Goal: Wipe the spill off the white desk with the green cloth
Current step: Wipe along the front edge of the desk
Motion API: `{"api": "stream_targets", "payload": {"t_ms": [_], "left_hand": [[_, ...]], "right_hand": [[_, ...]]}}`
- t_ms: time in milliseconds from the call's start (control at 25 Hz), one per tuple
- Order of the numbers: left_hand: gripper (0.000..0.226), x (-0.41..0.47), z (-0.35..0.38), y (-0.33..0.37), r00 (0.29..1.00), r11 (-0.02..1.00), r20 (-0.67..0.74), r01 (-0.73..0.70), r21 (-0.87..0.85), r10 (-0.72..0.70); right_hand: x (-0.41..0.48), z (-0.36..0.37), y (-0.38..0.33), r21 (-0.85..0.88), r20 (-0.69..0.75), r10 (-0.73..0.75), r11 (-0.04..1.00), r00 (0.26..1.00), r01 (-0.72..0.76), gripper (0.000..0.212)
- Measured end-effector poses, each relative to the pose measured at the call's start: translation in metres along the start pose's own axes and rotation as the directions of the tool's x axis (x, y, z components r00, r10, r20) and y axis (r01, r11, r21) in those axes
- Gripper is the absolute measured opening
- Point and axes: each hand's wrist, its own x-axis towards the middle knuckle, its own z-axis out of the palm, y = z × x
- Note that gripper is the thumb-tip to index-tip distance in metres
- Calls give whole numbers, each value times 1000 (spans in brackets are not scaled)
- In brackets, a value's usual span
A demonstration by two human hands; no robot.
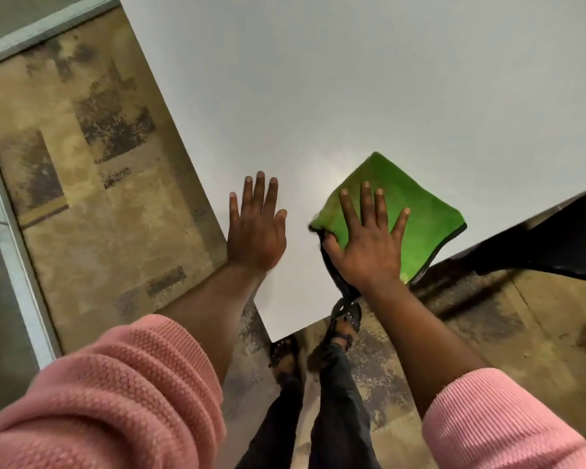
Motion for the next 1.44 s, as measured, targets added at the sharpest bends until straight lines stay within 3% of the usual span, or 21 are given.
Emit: {"api": "stream_targets", "payload": {"t_ms": [200, 320, 560, 680, 840, 960, 1080, 1200, 1440], "left_hand": [[62, 0, 3, 1, 1000, 999, 5, 9, 41, -9], [61, -4, 3, 0, 1000, 999, -31, 0, 44, 2], [63, -2, -3, 6, 1000, 997, -11, 4, 76, -3], [63, -3, -4, 3, 1000, 997, -11, 3, 76, -2], [61, -3, 1, 1, 999, 998, -32, 9, 66, -7], [61, -3, 4, -1, 999, 998, -51, 2, 57, 1], [60, -4, 7, -1, 997, 998, -78, -2, 68, 7], [60, -6, 9, -1, 995, 996, -96, -5, 90, 14], [61, -5, 9, -2, 997, 997, -75, -12, 78, 18]], "right_hand": [[19, -13, 45, 72, -31, 282, 958, 959, -279, 79], [-1, -9, 21, 107, -45, 323, 942, 945, -317, 78], [8, 3, -51, 122, -28, -87, 988, 996, 90, 76], [55, -9, -42, 91, -14, -165, 982, 986, 165, 76], [48, -11, 10, 121, -88, 188, 977, 978, -176, 76], [18, -12, 50, 121, -92, 419, 905, 903, -408, 78], [-10, -8, 52, 194, -104, 559, 823, 823, -534, 79], [-46, 10, 13, 354, -85, 585, 774, 806, -525, 80], [-137, 48, -121, 435, 8, 355, 841, 935, -323, 88]]}}
